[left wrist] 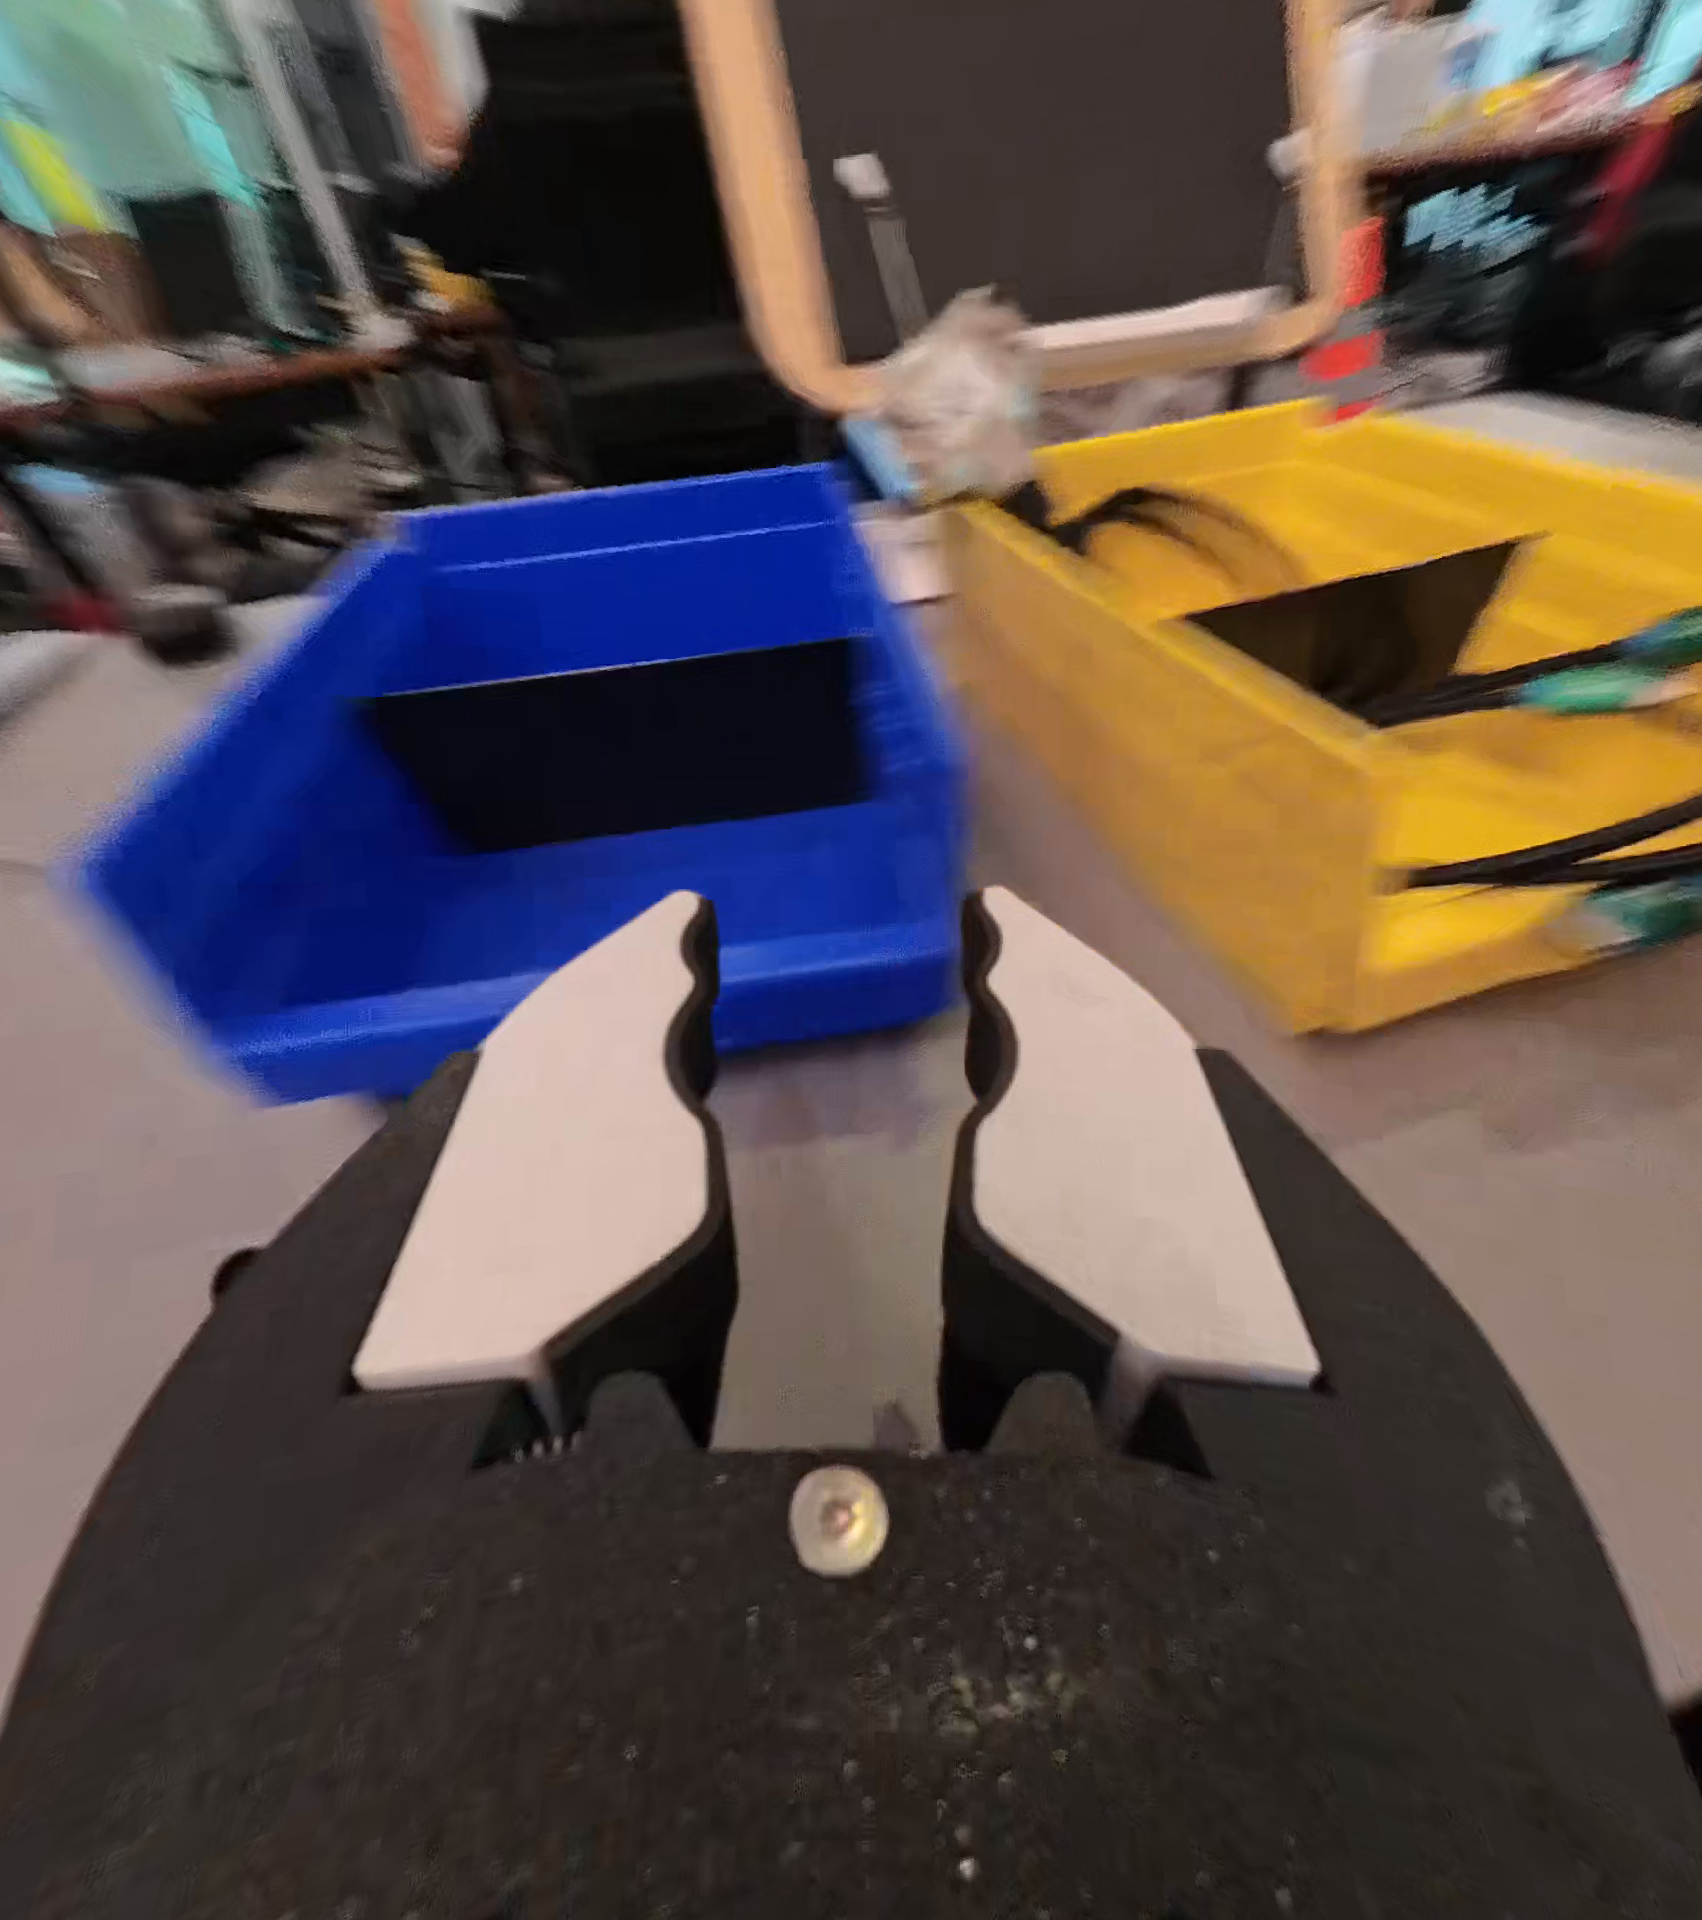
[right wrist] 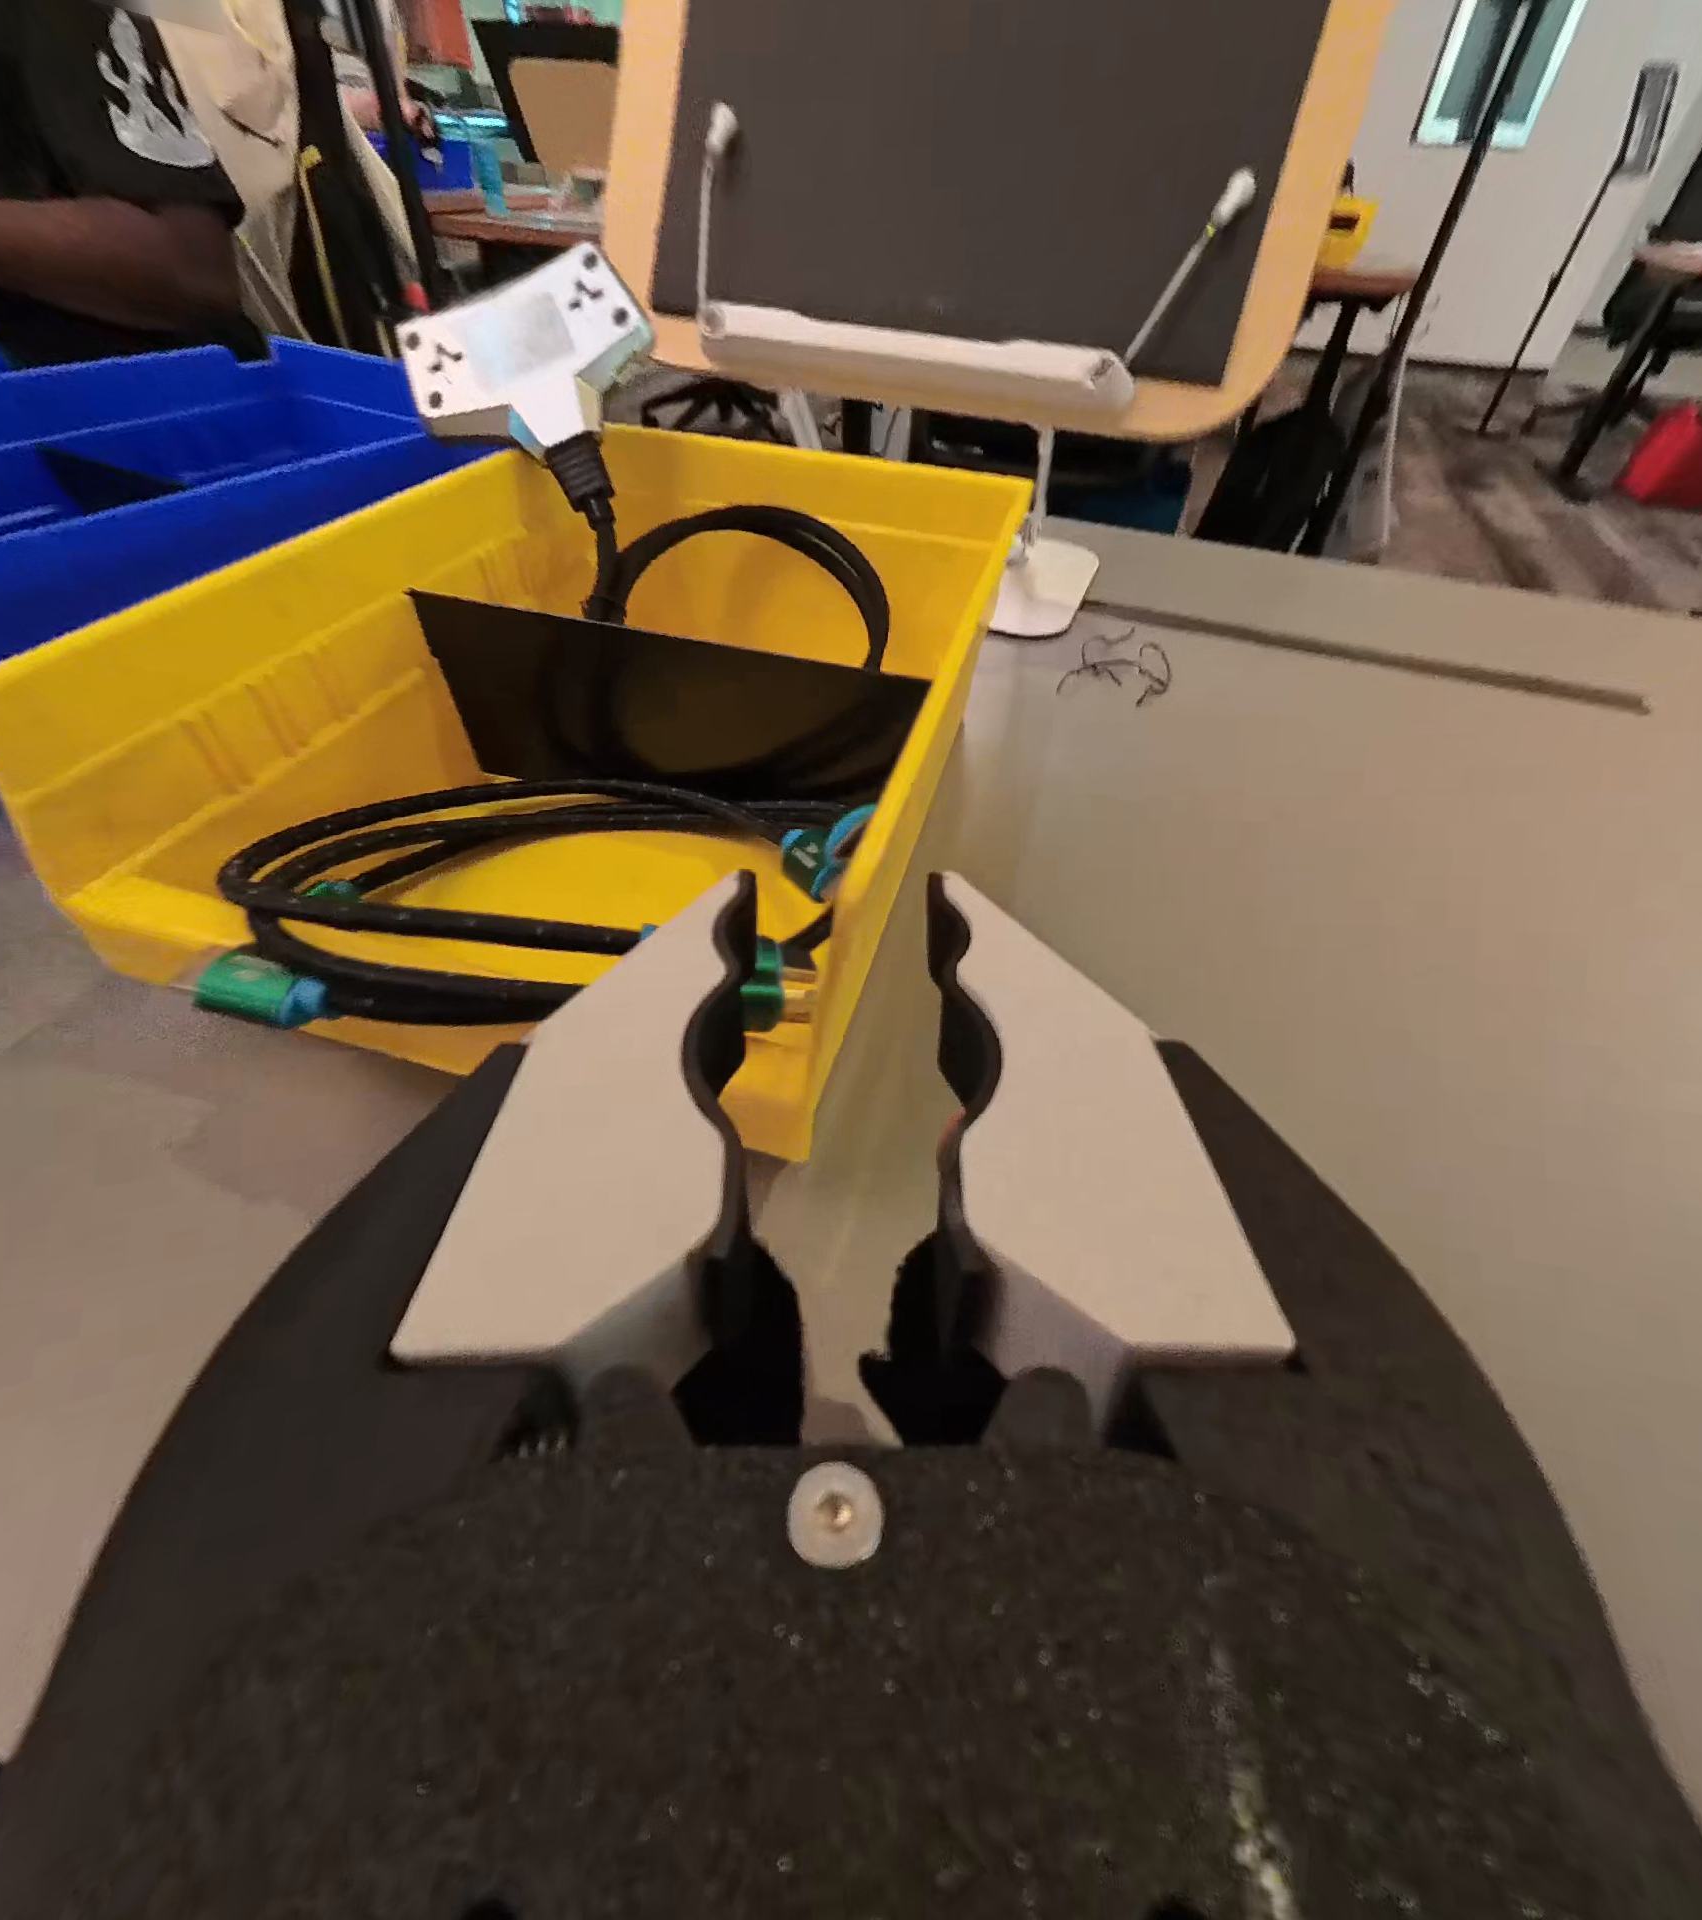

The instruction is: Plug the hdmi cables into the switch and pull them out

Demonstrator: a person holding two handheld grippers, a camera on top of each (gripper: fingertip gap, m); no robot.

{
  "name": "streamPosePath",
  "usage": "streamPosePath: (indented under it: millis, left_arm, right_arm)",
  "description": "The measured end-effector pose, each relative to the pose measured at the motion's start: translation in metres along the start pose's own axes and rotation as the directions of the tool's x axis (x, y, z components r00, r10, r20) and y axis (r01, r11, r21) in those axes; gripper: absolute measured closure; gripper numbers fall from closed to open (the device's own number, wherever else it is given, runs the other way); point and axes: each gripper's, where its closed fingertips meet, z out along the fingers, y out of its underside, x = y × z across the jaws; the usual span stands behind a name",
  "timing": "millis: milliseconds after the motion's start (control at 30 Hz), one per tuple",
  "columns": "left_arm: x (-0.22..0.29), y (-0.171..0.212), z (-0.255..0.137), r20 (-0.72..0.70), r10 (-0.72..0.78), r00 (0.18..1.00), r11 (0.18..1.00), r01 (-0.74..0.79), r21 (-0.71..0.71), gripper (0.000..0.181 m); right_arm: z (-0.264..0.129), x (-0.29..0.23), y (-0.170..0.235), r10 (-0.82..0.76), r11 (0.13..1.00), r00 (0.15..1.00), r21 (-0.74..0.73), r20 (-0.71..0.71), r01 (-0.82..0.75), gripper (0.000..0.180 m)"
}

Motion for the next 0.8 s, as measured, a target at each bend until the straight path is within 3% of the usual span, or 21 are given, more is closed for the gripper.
streamPosePath:
  millis: [100, 200, 367, 533, 667, 800]
  left_arm:
    - [-0.080, 0.043, -0.012, 0.123, 0.056, 0.991, 0.978, -0.030, -0.204, 0.151]
    - [-0.120, 0.066, -0.006, 0.125, 0.009, 0.992, 0.959, 0.027, -0.281, 0.137]
    - [-0.140, 0.048, 0.032, 0.081, -0.039, 0.996, 0.978, 0.054, -0.200, 0.139]
    - [-0.155, 0.031, 0.070, 0.140, -0.070, 0.988, 0.988, 0.088, -0.128, 0.157]
    - [-0.160, 0.036, 0.085, 0.166, -0.058, 0.984, 0.984, 0.085, -0.158, 0.170]
    - [-0.142, 0.038, 0.070, 0.100, -0.173, 0.980, 0.971, 0.187, -0.147, 0.178]
  right_arm:
    - [-0.007, -0.011, -0.012, -0.003, 0.998, 1.000, 0.059, 0.011, 0.002, 0.152]
    - [-0.018, -0.033, -0.042, 0.076, 0.977, 0.991, 0.190, 0.113, -0.096, 0.161]
    - [-0.015, -0.105, -0.037, 0.013, 0.988, 0.945, 0.141, 0.328, -0.062, 0.160]
    - [-0.027, -0.178, -0.012, 0.083, 0.993, 0.817, 0.025, 0.570, -0.117, 0.159]
    - [-0.032, -0.212, 0.004, 0.068, 0.997, 0.765, -0.028, 0.640, -0.065, 0.159]
    - [-0.028, -0.225, 0.008, 0.053, 0.999, 0.748, -0.040, 0.662, -0.036, 0.155]
